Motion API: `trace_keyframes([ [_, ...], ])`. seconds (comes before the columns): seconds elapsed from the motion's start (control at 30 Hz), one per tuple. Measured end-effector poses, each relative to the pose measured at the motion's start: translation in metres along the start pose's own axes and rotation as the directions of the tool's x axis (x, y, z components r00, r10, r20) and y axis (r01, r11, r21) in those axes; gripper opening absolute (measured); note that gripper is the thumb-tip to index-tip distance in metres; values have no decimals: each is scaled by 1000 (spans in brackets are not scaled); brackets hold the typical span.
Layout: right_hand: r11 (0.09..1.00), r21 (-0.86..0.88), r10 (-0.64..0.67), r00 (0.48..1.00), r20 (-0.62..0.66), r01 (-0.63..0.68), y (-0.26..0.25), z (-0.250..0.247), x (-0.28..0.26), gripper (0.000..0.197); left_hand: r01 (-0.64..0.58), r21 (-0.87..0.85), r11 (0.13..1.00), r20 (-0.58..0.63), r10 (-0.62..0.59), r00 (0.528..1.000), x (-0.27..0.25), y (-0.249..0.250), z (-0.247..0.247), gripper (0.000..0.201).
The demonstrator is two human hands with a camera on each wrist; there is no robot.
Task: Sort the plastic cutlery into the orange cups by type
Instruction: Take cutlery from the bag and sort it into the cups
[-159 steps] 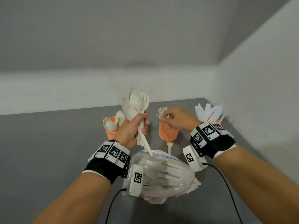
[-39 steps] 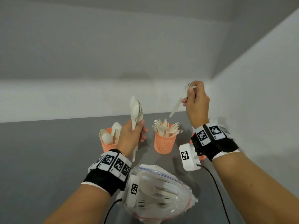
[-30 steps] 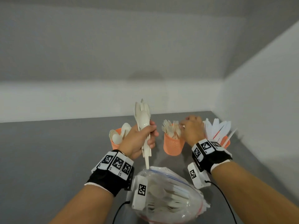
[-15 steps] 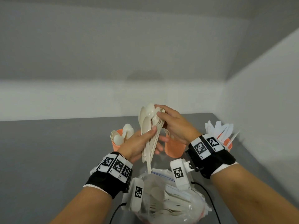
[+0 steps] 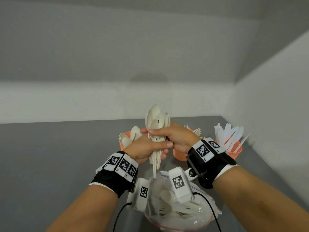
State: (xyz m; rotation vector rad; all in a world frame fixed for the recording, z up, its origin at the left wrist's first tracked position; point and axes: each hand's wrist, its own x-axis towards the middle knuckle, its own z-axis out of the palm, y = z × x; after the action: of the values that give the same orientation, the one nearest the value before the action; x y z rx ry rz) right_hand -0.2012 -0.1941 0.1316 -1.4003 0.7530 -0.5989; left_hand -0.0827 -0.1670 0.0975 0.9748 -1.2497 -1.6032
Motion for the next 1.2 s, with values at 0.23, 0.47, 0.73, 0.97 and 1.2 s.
trace_keyframes([
  [0.23,935,193,-233,926,-297,298,-23,2,23,19,-208,52,977,-227,214,950,-11,23,-35,9],
  [0.47,858,218,-283,783,-554,464,-6,1,70,29,-13,345,939,-537,208,817,-15,-10,-115,90],
  [0.73,884,257,-236,847,-476,390,37,10,103,22,158,315,936,-380,-28,925,6,-49,-126,79],
  [0.97,944,128,-215,862,-460,304,53,4,106,32,138,371,918,-388,18,921,10,-42,-119,47],
  [1.2,934,-266,-336,841,-424,239,44,-4,105,38,71,322,944,-355,51,933,15,-31,-108,71],
])
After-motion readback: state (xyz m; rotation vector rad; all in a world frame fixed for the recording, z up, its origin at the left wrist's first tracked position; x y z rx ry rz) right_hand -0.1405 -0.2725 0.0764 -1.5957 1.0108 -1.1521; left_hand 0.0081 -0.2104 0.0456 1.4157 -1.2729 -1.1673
